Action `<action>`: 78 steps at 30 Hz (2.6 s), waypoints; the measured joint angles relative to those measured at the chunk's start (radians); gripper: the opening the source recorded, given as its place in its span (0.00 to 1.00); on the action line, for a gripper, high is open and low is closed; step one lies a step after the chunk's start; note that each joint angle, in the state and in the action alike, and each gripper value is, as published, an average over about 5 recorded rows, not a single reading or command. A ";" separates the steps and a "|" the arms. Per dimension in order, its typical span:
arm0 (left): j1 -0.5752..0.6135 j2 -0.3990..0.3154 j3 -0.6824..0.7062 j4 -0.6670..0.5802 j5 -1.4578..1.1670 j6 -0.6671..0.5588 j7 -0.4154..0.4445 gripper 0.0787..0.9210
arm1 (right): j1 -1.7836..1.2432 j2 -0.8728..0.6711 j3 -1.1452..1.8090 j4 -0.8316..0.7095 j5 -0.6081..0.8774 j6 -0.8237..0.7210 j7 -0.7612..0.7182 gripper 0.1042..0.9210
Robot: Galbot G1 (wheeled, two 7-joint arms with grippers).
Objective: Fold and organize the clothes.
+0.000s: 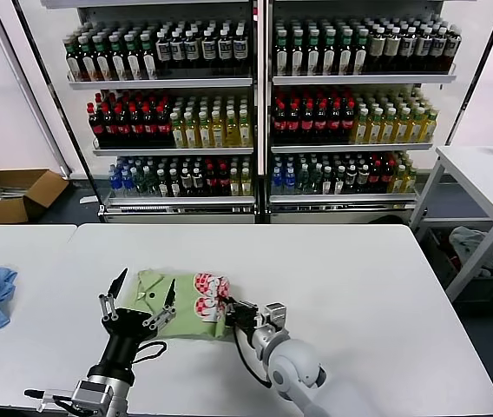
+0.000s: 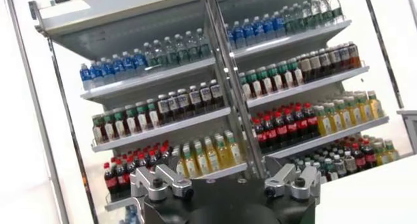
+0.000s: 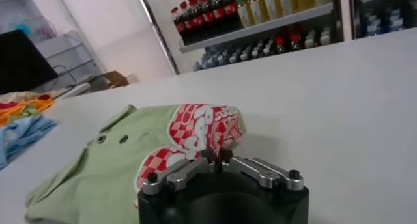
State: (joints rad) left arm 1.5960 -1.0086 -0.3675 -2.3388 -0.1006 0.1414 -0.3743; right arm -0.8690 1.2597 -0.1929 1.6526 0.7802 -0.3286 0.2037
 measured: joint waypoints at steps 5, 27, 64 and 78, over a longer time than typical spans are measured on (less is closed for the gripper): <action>0.005 0.000 -0.001 -0.003 0.002 0.003 -0.008 0.88 | -0.025 -0.065 0.054 0.041 0.008 0.011 -0.016 0.03; -0.013 0.002 0.034 -0.013 -0.002 0.027 -0.010 0.88 | -0.242 -0.367 0.471 0.228 -0.158 -0.038 -0.015 0.52; 0.123 0.049 -0.091 0.064 -0.194 -0.169 -0.011 0.88 | -1.013 -0.303 0.864 0.696 -0.408 0.368 0.206 0.88; 0.208 0.051 -0.106 0.054 -0.165 -0.237 -0.006 0.88 | -1.062 -0.274 0.843 0.653 -0.448 0.477 0.206 0.88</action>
State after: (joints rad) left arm 1.8036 -0.9580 -0.4735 -2.2851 -0.2658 -0.0952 -0.3804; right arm -1.9307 0.9861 0.6497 2.3057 0.3323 0.1481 0.4099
